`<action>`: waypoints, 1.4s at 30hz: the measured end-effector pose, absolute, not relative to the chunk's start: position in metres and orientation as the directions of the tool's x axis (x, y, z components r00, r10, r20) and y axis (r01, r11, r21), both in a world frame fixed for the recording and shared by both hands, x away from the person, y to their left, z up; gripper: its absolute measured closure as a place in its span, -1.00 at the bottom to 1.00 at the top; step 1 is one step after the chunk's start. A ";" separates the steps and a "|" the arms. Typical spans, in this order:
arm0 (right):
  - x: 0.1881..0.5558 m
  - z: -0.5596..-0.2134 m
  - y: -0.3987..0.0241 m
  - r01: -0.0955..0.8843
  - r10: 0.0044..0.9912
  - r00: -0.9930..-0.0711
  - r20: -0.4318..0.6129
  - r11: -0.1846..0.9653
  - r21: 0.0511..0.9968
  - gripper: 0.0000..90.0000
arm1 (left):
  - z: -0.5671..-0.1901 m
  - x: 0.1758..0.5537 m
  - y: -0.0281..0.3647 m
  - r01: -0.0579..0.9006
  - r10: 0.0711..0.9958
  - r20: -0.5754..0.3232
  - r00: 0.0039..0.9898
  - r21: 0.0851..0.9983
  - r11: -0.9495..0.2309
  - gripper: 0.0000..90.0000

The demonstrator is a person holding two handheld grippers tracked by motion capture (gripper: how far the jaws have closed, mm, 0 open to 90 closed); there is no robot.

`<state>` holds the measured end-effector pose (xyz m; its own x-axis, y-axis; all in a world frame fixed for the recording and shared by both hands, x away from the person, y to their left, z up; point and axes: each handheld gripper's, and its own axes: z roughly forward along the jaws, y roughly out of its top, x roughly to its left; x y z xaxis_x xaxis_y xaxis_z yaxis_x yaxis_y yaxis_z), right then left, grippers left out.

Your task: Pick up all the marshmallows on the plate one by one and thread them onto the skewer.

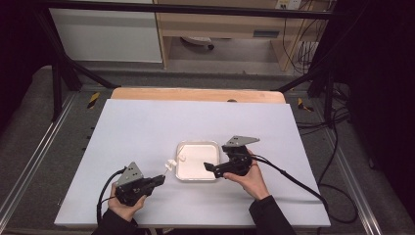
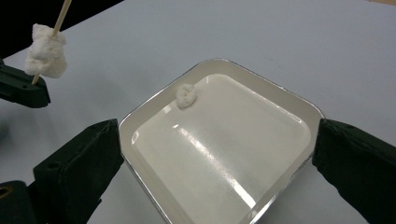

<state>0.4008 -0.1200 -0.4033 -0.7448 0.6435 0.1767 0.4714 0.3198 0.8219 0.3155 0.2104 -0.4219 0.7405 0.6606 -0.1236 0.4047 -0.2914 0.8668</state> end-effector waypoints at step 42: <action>0.446 -0.441 -0.020 0.467 0.624 -0.778 0.076 0.492 0.734 -0.04 | -0.422 0.319 0.221 0.412 0.677 -0.132 0.724 0.870 -0.271 0.97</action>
